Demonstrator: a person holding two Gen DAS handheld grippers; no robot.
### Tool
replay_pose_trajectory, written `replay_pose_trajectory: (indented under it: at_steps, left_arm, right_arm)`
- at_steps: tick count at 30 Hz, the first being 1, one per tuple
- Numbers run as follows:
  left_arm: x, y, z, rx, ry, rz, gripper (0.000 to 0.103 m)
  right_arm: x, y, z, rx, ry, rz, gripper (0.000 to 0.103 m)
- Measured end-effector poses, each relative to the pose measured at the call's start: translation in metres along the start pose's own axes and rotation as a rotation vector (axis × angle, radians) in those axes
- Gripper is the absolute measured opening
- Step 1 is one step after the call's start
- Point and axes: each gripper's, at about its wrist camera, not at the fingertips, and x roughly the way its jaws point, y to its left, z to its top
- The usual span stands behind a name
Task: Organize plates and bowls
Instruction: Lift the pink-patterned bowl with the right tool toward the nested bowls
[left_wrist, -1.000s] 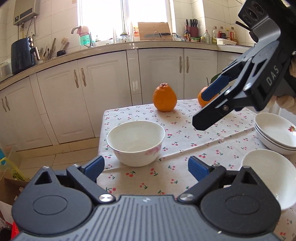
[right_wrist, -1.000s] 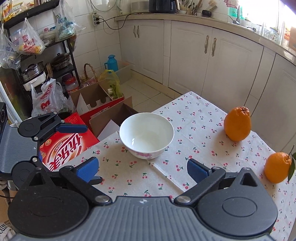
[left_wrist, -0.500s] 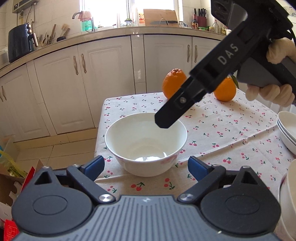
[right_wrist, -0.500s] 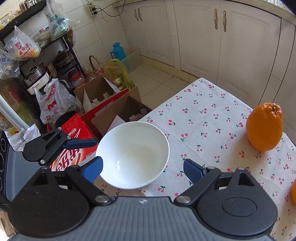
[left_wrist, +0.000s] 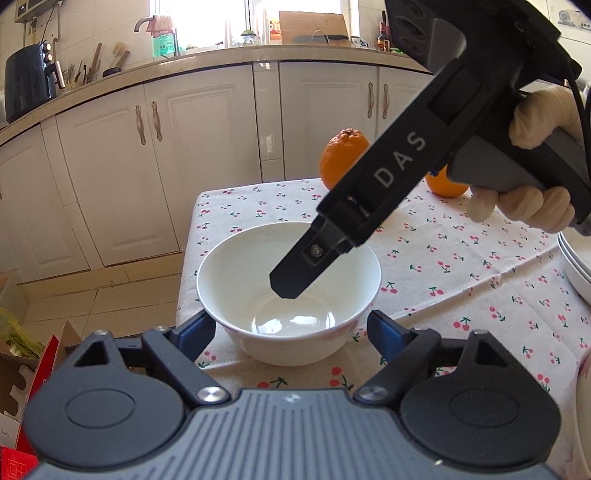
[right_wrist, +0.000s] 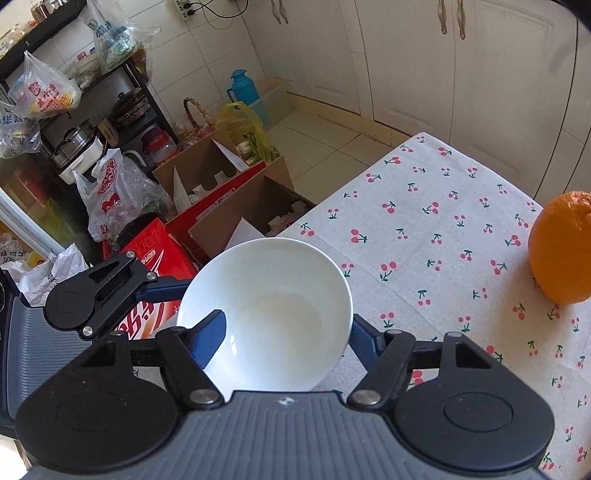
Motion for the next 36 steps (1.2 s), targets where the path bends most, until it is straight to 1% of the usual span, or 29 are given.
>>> replay_pose_trajectory:
  at_steps: [5, 12, 17, 25, 36]
  left_arm:
    - [0.0, 0.002, 0.001, -0.01, 0.0, -0.003, 0.086]
    - [-0.004, 0.002, 0.001, -0.021, 0.007, -0.009, 0.086]
    - [-0.016, -0.003, 0.004, -0.011, 0.0, -0.014, 0.086]
    - [-0.045, -0.025, 0.009, 0.029, -0.013, -0.015, 0.086]
    - [-0.093, -0.056, 0.01, 0.062, -0.036, -0.037, 0.086]
  right_arm:
    - [-0.001, -0.002, -0.001, 0.01, -0.002, 0.0, 0.072]
    - [-0.006, 0.001, -0.003, 0.011, -0.006, -0.002, 0.072]
    - [-0.015, 0.007, -0.007, 0.008, -0.012, -0.002, 0.072]
    - [-0.047, 0.023, -0.024, 0.003, -0.039, -0.008, 0.072]
    - [-0.096, 0.048, -0.059, 0.005, -0.081, -0.008, 0.072]
